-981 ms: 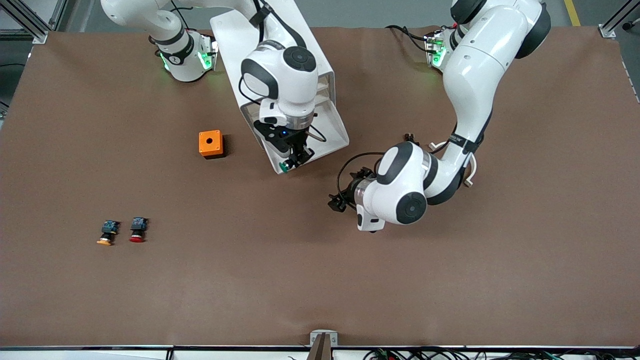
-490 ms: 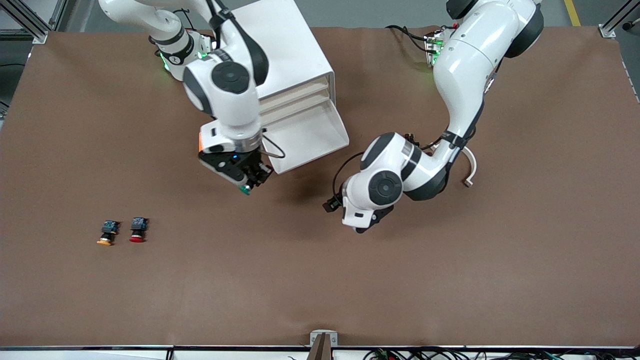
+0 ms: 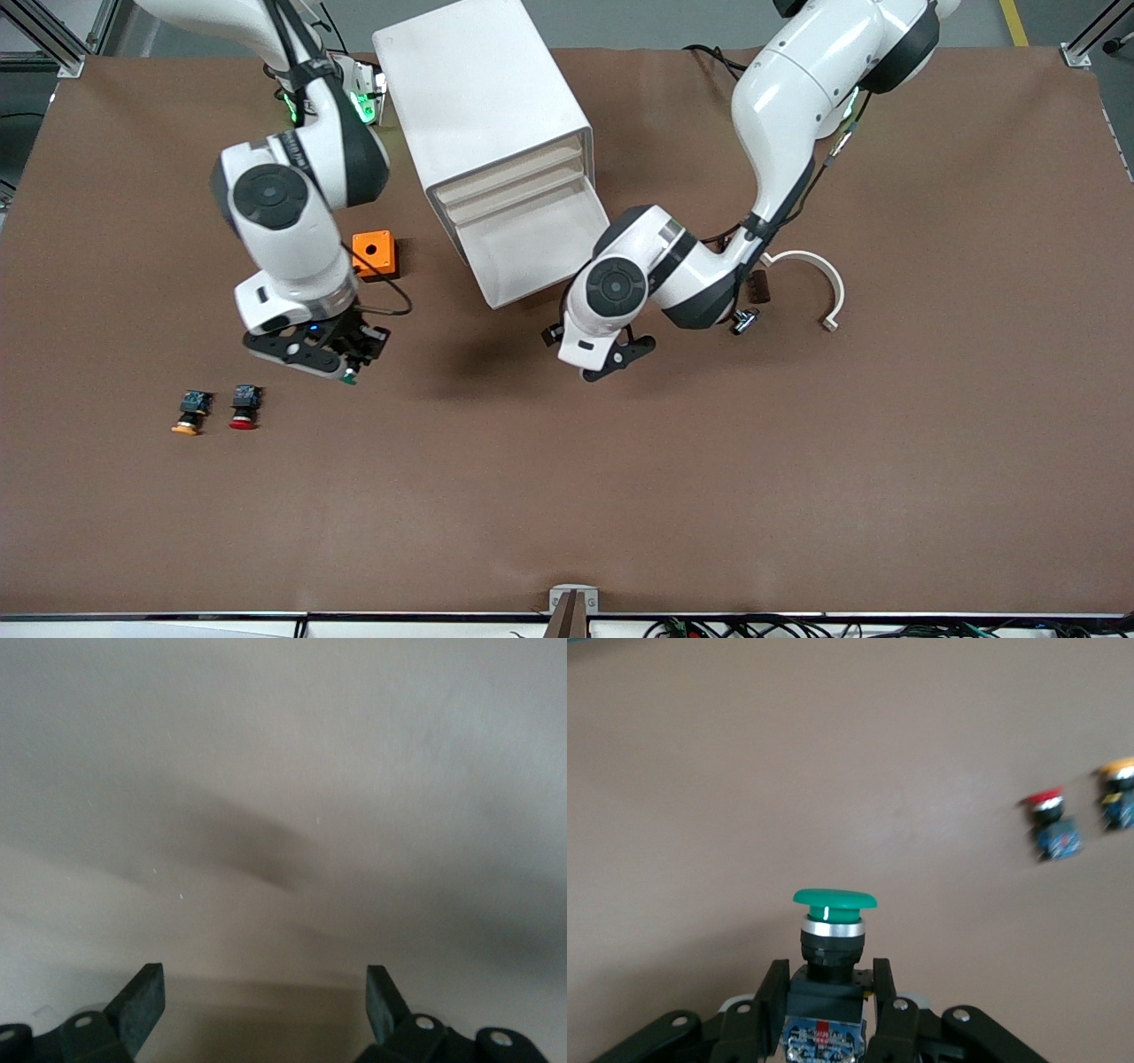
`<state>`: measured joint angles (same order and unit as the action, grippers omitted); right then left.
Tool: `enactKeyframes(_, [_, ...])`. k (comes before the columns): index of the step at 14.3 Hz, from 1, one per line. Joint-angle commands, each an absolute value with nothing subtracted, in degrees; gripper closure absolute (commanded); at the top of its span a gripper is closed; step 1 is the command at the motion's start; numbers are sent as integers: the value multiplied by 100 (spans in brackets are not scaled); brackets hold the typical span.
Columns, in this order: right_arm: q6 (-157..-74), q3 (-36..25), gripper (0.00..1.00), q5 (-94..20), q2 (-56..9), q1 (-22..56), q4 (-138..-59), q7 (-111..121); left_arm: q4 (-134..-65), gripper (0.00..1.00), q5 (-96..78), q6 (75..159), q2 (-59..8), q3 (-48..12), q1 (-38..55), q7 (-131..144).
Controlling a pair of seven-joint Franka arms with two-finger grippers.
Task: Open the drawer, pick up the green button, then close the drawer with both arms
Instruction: 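Carry the green button toward the red button while the left gripper pushes drawer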
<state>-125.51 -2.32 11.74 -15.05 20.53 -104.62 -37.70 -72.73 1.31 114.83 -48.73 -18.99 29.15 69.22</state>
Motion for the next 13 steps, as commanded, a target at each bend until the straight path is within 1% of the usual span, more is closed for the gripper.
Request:
enactKeyframes(1, [-12717,-123,100,916,-1503,1443,-10494,-2650,-7716,0,272,11610,-4605,-1863,3111,7022])
enactKeyframes(5, [-13164,-132,100,230,-1906,801,-10520,-1233,-7840,0,203,11610,-4614,-1925,3331,7163])
enactKeyframes(7, [-13393,-132,100,211,-2152,642,-10512,-933,-7866,0,80,11610,-4649,-2143,3296,7373])
enactKeyframes(11, [-14009,-123,100,202,-2715,300,-10538,-388,-7884,0,-526,11610,-4667,-2223,3331,7821])
enactKeyframes(13, [-14211,-123,100,193,-2917,211,-10564,-343,-7936,0,-641,11610,-4684,-2364,3322,7901])
